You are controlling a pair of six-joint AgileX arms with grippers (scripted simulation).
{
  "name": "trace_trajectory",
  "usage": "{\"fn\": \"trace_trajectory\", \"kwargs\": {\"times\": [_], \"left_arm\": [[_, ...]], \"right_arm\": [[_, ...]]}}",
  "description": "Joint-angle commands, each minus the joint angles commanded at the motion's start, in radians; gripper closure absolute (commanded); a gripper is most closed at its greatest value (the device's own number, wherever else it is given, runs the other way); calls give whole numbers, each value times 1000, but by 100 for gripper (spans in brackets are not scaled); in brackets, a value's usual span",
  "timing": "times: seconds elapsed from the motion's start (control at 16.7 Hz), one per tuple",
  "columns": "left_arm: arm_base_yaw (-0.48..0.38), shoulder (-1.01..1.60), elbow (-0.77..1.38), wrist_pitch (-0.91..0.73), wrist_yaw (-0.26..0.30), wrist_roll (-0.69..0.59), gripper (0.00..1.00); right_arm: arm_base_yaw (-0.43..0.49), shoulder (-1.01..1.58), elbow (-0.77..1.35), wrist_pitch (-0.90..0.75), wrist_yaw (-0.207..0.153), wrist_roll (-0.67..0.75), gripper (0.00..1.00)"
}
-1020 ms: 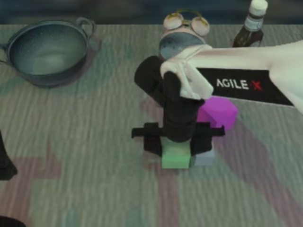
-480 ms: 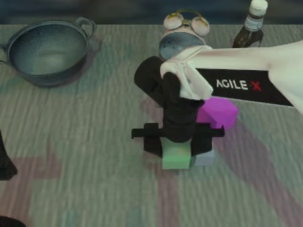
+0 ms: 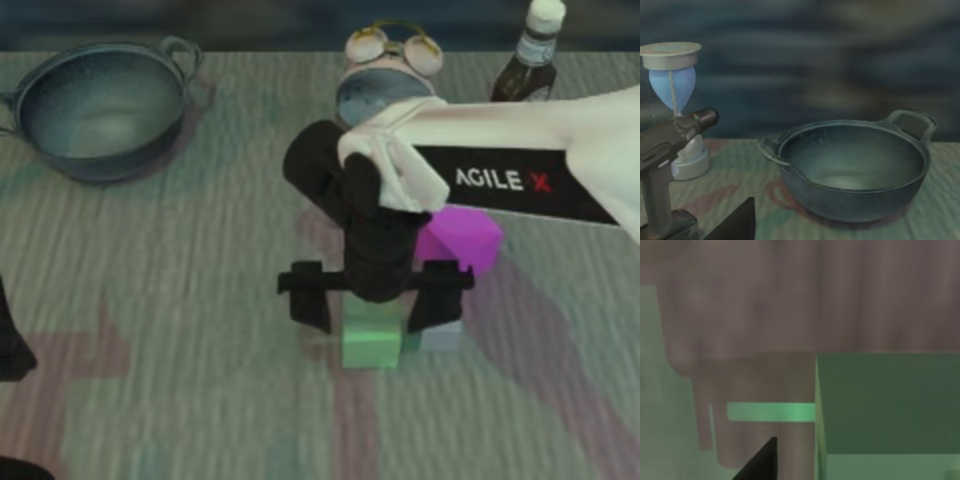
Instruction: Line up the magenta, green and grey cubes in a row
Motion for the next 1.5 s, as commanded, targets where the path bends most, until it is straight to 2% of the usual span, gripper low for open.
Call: {"fn": "trace_trajectory", "kwargs": {"times": [0.48, 0.9, 1.26, 1.5], "left_arm": [[0, 0, 0, 0, 0, 0, 0], [0, 0, 0, 0, 0, 0, 0], [0, 0, 0, 0, 0, 0, 0], [0, 0, 0, 0, 0, 0, 0]], "right_arm": [[-2, -1, 3, -4, 0, 0, 0], [7, -71, 141, -219, -1, 1, 0], [2, -77, 154, -233, -1, -3, 0], [-37, -51, 195, -248, -1, -108, 0]]}}
